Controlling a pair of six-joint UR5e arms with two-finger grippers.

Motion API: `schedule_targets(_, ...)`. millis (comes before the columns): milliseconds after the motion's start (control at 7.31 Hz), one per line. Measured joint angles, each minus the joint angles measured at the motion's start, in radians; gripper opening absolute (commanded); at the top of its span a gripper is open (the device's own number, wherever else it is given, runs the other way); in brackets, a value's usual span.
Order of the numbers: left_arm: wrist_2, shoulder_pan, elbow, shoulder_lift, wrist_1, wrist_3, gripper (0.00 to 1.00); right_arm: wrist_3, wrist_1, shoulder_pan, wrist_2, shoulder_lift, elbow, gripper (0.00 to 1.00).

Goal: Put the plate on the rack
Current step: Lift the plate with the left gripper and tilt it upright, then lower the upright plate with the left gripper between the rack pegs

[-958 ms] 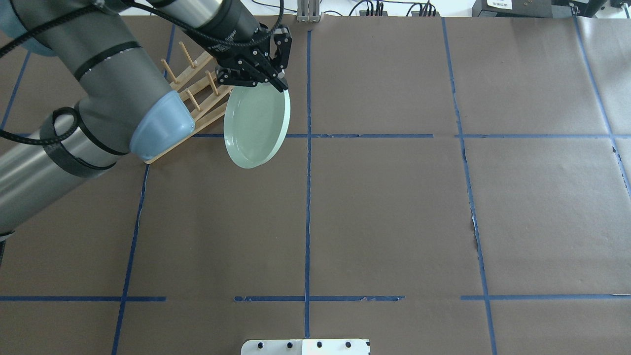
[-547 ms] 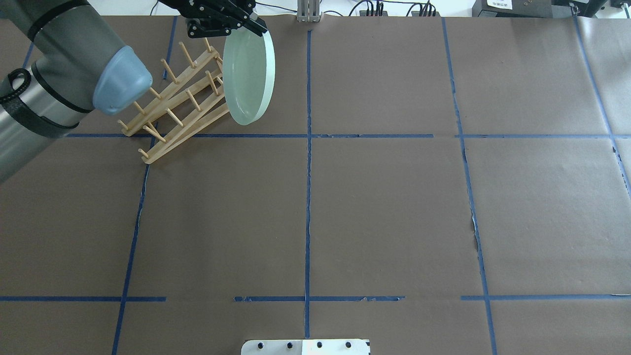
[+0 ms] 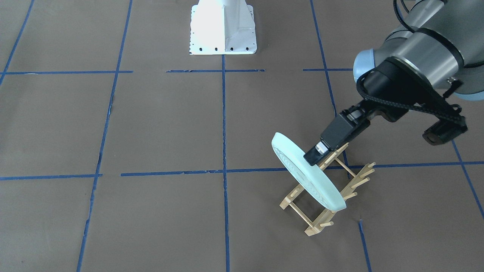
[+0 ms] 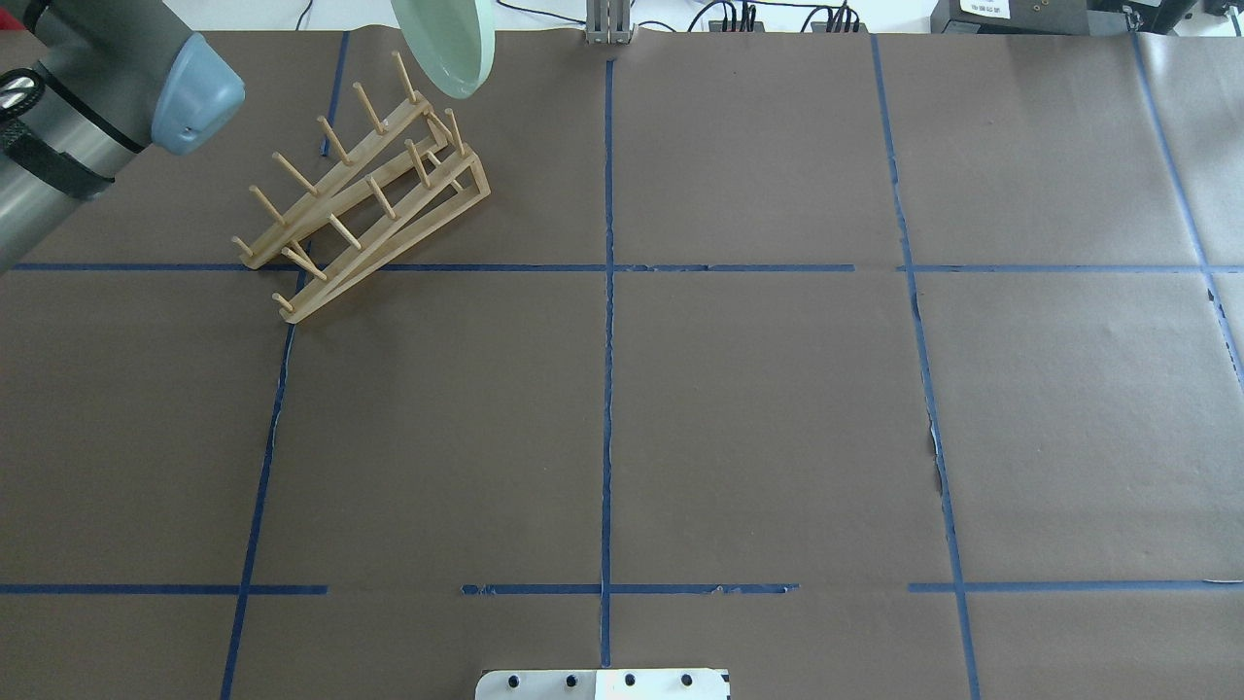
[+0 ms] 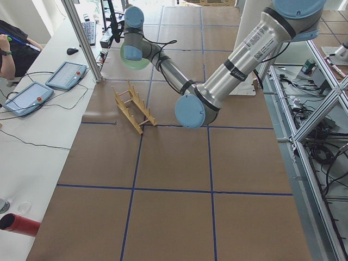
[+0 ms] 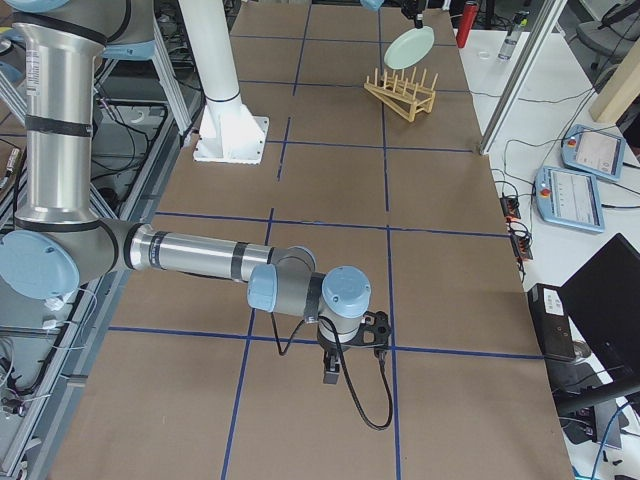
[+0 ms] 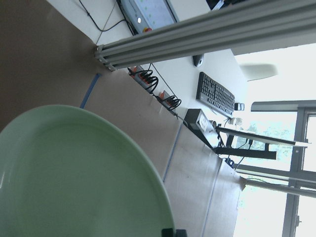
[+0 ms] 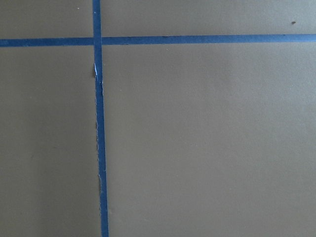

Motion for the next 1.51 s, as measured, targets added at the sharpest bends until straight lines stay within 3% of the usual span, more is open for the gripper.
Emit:
schedule_targets(274,0.073,0.002,0.066,0.049,-0.168,-0.035,0.0,0.0,0.0,0.0,0.0,0.0,-0.001,1.0)
schedule_targets(547,0.084,0.006,0.089,0.087,-0.252,-0.039,0.0,0.0,0.0,0.001,0.0,0.0,-0.001,1.0)
schedule_targets(1505,0.122,0.048,0.126,0.139,-0.354,-0.036,0.0,0.0,0.0,-0.001,0.0,0.0,-0.001,1.0)
